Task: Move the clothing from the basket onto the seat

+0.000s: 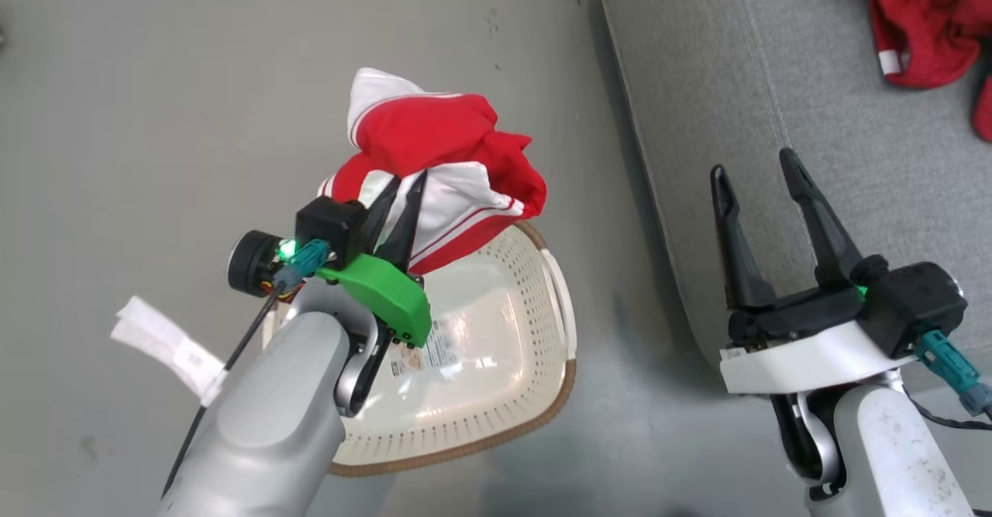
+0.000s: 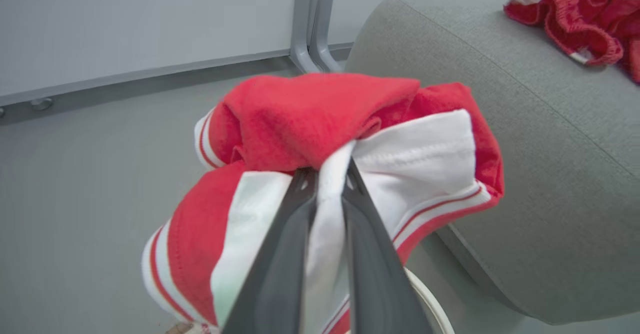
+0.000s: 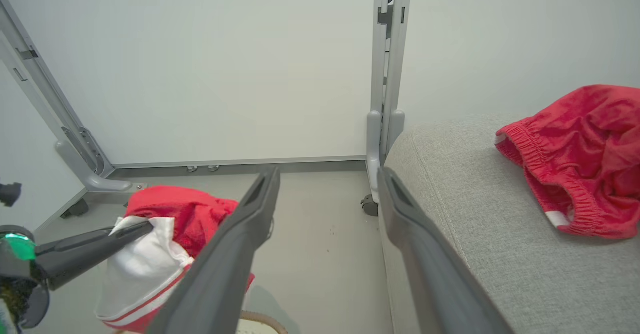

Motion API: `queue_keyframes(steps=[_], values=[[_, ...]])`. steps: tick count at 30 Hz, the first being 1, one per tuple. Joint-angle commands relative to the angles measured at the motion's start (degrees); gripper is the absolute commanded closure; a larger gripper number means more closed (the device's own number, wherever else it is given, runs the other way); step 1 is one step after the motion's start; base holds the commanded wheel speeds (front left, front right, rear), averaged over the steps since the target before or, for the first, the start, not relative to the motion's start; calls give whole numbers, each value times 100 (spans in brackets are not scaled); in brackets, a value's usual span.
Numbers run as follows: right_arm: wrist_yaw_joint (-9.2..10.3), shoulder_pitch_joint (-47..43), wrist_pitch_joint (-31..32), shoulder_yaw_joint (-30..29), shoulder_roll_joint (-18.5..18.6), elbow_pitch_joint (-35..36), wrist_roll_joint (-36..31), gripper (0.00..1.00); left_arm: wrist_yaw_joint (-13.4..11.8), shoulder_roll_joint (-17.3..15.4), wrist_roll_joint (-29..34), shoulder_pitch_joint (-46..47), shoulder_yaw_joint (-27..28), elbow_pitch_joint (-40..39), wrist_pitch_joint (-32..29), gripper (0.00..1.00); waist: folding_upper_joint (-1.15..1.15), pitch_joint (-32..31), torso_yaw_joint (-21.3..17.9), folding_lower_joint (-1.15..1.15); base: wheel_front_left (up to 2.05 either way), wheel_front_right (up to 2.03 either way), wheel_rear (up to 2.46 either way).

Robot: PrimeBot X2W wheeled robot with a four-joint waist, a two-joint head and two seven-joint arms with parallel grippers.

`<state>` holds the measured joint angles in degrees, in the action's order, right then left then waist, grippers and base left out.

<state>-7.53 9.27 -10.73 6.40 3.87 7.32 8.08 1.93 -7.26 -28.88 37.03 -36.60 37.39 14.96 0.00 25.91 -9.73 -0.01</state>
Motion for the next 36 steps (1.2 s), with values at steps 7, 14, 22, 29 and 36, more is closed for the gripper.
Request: queue_keyframes(steps=[7,14,22,29,36], values=[[8,-331,197,91,50,46,75,0,-198,-372,47,-630,277,-1541,26,100,0,-1059,352,1,0,0,0],[8,-573,362,146,41,156,94,0,-339,-555,286,-1133,577,-3020,25,100,0,-1462,415,1,0,0,0],[8,-860,547,285,117,195,133,0,-297,-499,576,-1796,983,-4086,26,100,0,-1914,512,1,0,0,0],[8,-1224,696,346,122,265,163,0,-235,-394,697,-2528,1249,-4508,26,100,0,-2291,559,1,0,0,0],[8,-1578,842,355,96,337,189,0,-64,-250,780,-3049,1363,-4605,25,100,0,-2587,603,1,0,0,0]])
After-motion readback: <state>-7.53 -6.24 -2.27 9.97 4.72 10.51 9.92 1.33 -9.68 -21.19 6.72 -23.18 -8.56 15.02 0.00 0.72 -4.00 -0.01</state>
